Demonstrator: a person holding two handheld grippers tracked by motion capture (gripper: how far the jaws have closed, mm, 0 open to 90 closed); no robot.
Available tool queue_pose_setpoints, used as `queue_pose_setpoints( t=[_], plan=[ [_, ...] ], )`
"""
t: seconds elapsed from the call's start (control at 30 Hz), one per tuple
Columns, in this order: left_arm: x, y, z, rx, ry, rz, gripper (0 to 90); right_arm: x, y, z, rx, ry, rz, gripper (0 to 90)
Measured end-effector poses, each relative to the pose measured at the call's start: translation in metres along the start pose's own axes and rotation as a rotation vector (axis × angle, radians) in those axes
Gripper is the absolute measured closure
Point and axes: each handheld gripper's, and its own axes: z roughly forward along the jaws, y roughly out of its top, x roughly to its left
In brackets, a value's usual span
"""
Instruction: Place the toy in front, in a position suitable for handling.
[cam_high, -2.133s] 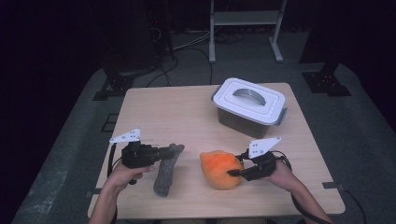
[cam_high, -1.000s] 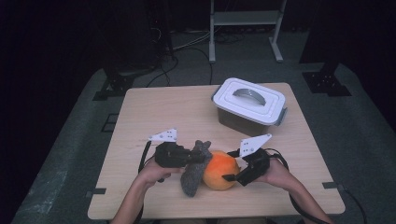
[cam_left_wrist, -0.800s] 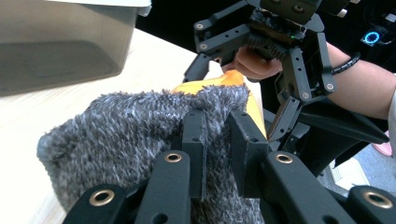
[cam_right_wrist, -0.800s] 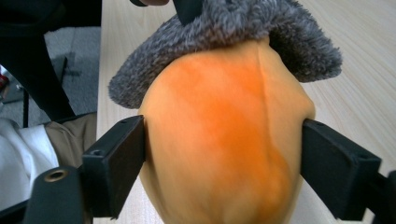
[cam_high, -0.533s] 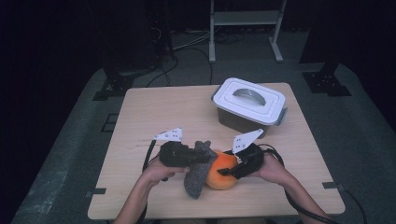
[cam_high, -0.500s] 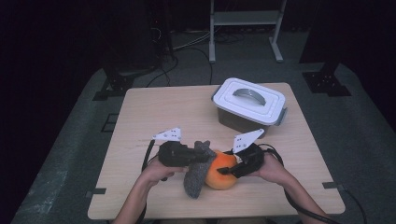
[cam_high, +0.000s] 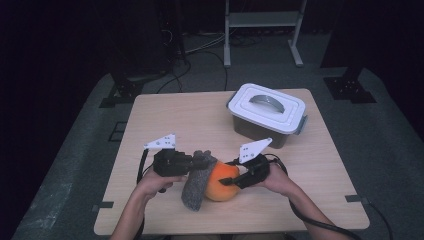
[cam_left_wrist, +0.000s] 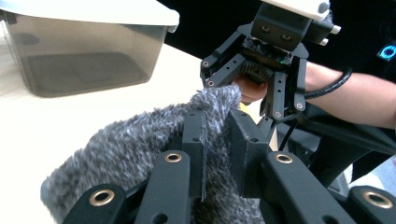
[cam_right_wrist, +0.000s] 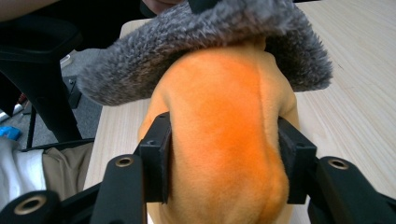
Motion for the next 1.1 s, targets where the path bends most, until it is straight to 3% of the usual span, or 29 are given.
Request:
queue_pose_setpoints(
  t=[0.17,0.4,0.57,0.67,0.8,0.97,1.1],
  plan=[
    [0.001,-0.001,0.007,0.005,-0.008,0.001,77.2,-0.002,-0.01,-0.01,0.021,0.01,-0.004,44.4],
    [0.004,-0.009,0.026,0.033,-0.027,-0.03,76.8,-0.003,-0.032,-0.028,0.025,0.004,0.001,40.8],
    [0.003,-0.009,0.037,0.063,-0.035,-0.028,76.7,-0.005,-0.045,-0.04,0.048,-0.027,0.051,29.1],
    [0.002,-0.006,0.043,0.064,-0.041,-0.024,76.7,-0.002,-0.043,-0.046,0.084,-0.056,0.088,23.6],
    [-0.001,-0.004,0.048,0.069,-0.047,-0.015,76.8,0.006,-0.035,-0.051,0.112,-0.09,0.051,21.3],
    [-0.006,0.0,0.053,0.086,-0.051,0.008,76.7,0.01,-0.02,-0.052,0.086,-0.099,0.03,20.9],
    [-0.006,0.0,0.05,0.091,-0.041,0.017,77.0,0.011,-0.015,-0.046,0.096,-0.099,0.012,31.6]
  ],
)
